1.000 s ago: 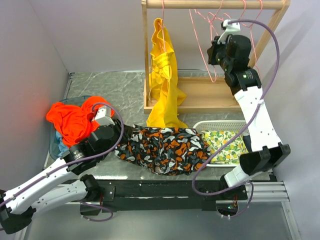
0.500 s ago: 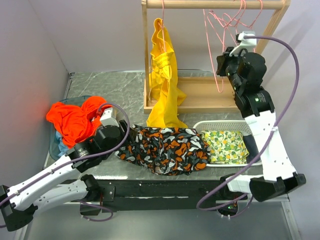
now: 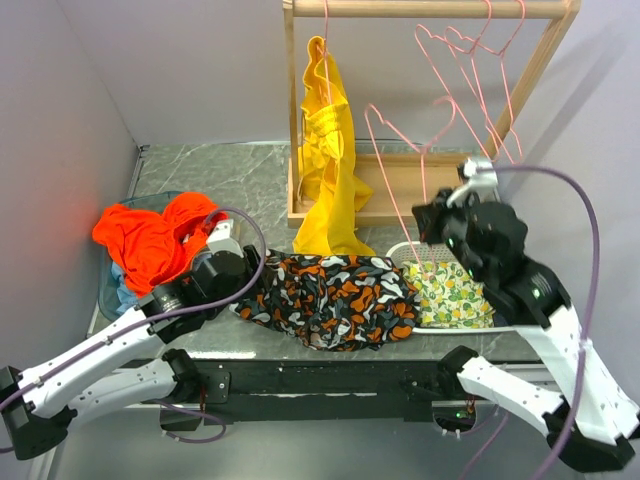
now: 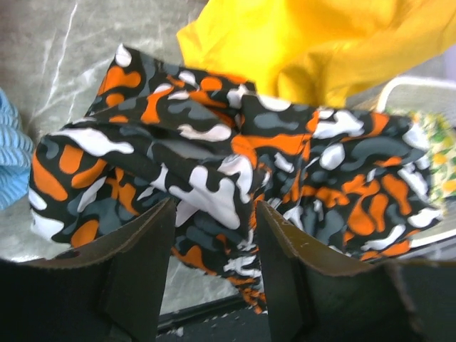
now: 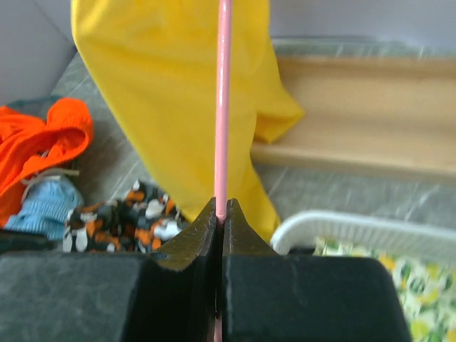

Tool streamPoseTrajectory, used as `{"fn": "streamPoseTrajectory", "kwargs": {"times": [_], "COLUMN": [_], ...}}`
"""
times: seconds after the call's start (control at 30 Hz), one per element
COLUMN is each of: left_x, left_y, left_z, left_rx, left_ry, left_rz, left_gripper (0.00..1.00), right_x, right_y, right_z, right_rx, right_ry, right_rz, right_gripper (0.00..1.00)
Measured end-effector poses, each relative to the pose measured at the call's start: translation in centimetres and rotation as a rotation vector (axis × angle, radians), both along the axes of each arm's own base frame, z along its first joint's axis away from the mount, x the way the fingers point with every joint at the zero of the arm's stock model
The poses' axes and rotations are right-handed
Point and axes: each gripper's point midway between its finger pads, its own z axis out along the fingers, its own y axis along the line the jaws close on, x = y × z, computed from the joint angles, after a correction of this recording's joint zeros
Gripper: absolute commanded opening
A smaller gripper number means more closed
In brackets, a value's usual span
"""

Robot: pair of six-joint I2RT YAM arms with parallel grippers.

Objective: Place the shorts on the hanger

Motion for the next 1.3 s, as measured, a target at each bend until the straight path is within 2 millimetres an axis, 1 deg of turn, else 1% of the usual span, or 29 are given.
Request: {"fn": "streamPoseTrajectory", "kwargs": {"times": [0.13, 0.2, 0.27, 0.33, 0.43, 0.5, 0.53, 0.67, 0.77, 0.9, 0.97, 1.07, 1.13, 1.3], "left_x": [-0.9, -1.4, -1.8, -1.7, -1.3, -0.9, -0.8, 0.2, 0.8, 0.7, 0.6, 0.6, 0.6, 0.8], "left_y": [-0.2, -0.4, -0.8, -1.3, -2.7, -4.0, -4.4, -6.3, -7.0, -6.3, -6.1, -6.0, -5.9, -5.1], "left_z": [-1.3, -1.5, -0.9, 0.2, 2.3, 3.2, 3.3, 3.0, 1.5, -1.0, -1.7, -2.4, -2.8, -4.6], "left_rx": [0.075, 0.124, 0.175, 0.213, 0.276, 0.340, 0.353, 0.504, 0.627, 0.765, 0.809, 0.843, 0.858, 0.886], "left_ry": [0.036, 0.047, 0.044, 0.028, -0.006, -0.021, -0.023, -0.012, 0.011, 0.057, 0.074, 0.080, 0.082, 0.107], "left_rz": [-0.031, -0.047, -0.060, -0.060, -0.060, -0.063, -0.063, -0.058, -0.062, -0.076, -0.085, -0.099, -0.107, -0.117], "left_gripper": [0.53, 0.54, 0.55, 0.56, 0.56, 0.58, 0.60, 0.64, 0.66, 0.68, 0.70, 0.71, 0.71, 0.63], "right_x": [-3.2, -4.5, -5.6, -6.4, -7.2, -7.9, -8.2, -9.4, -10.5, -11.7, -12.2, -12.9, -13.3, -14.1], "right_y": [-1.1, -1.6, -1.9, -2.0, -2.1, -2.0, -2.1, -2.2, -2.3, -2.4, -2.1, -1.5, -1.2, -0.8], "right_z": [-3.5, -4.7, -5.5, -6.5, -8.1, -9.0, -9.4, -10.5, -10.8, -9.4, -8.9, -8.9, -9.1, -9.6], "right_rx": [0.024, 0.034, 0.043, 0.048, 0.039, 0.027, 0.023, 0.007, -0.002, 0.007, 0.015, 0.013, 0.002, -0.023], "right_ry": [0.080, 0.111, 0.138, 0.174, 0.233, 0.273, 0.292, 0.347, 0.384, 0.387, 0.384, 0.406, 0.425, 0.463], "right_rz": [0.000, 0.002, 0.008, 0.015, 0.027, 0.040, 0.044, 0.067, 0.096, 0.135, 0.169, 0.223, 0.252, 0.305], "right_gripper": [0.00, 0.00, 0.00, 0.00, 0.00, 0.00, 0.00, 0.00, 0.00, 0.00, 0.00, 0.00, 0.00, 0.00]}}
